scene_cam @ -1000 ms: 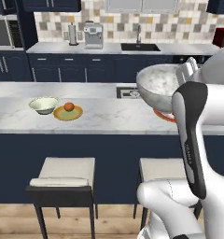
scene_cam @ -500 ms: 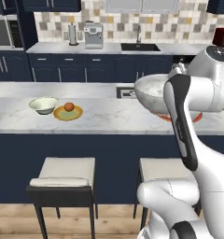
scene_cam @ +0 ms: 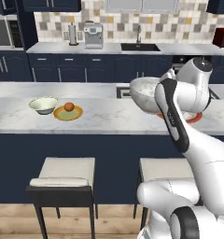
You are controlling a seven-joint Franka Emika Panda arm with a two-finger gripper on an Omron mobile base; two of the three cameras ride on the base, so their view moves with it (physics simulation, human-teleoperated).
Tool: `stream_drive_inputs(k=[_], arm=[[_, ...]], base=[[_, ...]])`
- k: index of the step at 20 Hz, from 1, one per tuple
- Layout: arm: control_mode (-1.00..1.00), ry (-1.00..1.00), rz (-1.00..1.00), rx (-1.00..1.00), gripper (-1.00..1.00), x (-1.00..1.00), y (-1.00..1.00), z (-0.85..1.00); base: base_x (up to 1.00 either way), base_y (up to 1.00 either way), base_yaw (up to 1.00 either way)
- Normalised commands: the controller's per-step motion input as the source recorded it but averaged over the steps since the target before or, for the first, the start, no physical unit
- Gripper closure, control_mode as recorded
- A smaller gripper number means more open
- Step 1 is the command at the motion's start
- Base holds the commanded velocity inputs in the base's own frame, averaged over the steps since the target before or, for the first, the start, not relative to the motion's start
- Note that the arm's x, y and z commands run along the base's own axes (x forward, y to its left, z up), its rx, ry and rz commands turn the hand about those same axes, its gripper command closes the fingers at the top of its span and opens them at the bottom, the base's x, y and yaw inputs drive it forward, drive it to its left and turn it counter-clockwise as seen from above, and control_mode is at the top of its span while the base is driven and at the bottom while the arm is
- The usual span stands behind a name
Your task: Take the smaller bowl and place it next to the appetizer plate on the dining counter , and place the larger bowl next to the plate with cooked food.
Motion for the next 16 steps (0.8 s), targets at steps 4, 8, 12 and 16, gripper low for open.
stream_drive_inputs(k=[4,8,12,16], arm=[[-1.0,0.0,-0.01,0.01,1.0,0.48,-0.1,-0.35],[-1.0,0.0,-0.05,0.0,1.0,0.43,-0.19,-0.34],[-1.0,0.0,-0.03,0.0,1.0,0.45,-0.14,-0.21],[-1.0,0.06,0.0,0.0,1.0,0.56,0.0,-0.21]], base=[[0.0,0.0,0.0],[0.0,0.0,0.0],[0.0,0.0,0.0],[0.0,0.0,0.0]])
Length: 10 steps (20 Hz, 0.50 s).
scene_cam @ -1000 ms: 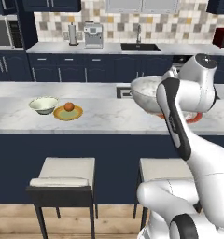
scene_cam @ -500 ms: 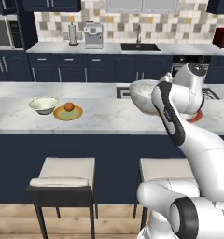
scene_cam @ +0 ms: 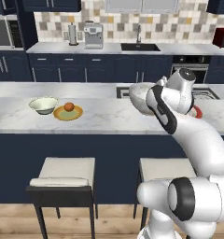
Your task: Take the smaller bowl and place it next to the appetizer plate on the dining counter , and place the larger bowl next to the plate with cooked food.
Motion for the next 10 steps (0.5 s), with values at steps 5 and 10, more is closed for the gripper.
stream_drive_inputs(k=[5,10], arm=[[-1.0,0.05,0.0,0.0,1.0,0.53,0.0,-0.29],[-1.0,0.0,0.0,0.0,1.0,0.58,0.0,-0.19]], base=[[0.0,0.0,0.0],[0.0,0.0,0.0]])
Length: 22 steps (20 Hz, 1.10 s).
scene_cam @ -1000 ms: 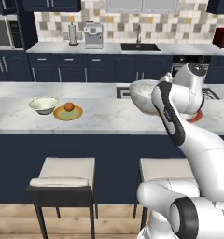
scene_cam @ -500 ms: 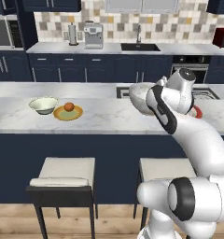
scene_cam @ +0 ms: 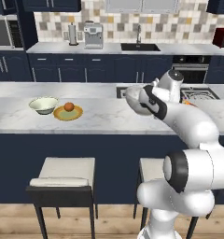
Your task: Take the smaller bowl and place it next to the appetizer plate on the dining counter , and place the larger bowl next to the plate with cooked food.
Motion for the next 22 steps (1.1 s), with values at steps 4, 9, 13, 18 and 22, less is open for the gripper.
stream_drive_inputs(k=[4,9,13,18,22], arm=[[-1.0,0.01,0.0,0.0,1.0,0.59,-0.03,-0.29],[-1.0,0.0,0.0,0.0,1.0,0.51,-0.11,-0.22],[-1.0,0.0,0.0,0.0,1.0,0.34,-0.17,-0.24],[-1.0,0.0,0.0,0.0,1.0,0.3,-0.12,-0.25],[-1.0,0.0,0.0,0.0,-1.0,0.1,-0.01,-0.21]], base=[[0.0,0.0,0.0],[0.0,0.0,0.0],[0.0,0.0,0.0],[0.0,0.0,0.0],[0.0,0.0,0.0]])
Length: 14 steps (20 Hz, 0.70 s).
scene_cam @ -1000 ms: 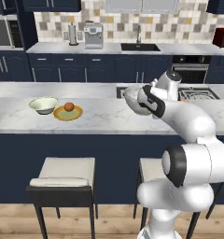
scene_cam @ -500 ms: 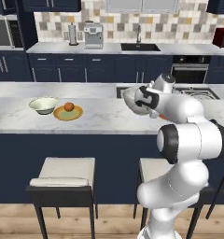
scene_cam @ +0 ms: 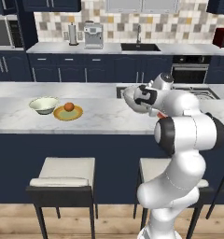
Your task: Take the smaller bowl and place it next to the appetizer plate on the dining counter , and place the larger bowl next to the plate with cooked food.
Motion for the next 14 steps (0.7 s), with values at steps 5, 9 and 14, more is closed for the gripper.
stream_drive_inputs(k=[5,9,14], arm=[[-1.0,-0.03,0.0,0.0,-1.0,-0.09,0.0,-0.05],[-1.0,-0.13,0.0,0.0,-1.0,-0.44,0.06,0.05],[-1.0,-0.18,0.0,0.0,-1.0,-0.51,0.19,0.59]], base=[[0.0,0.0,0.0],[0.0,0.0,0.0],[0.0,0.0,0.0]])
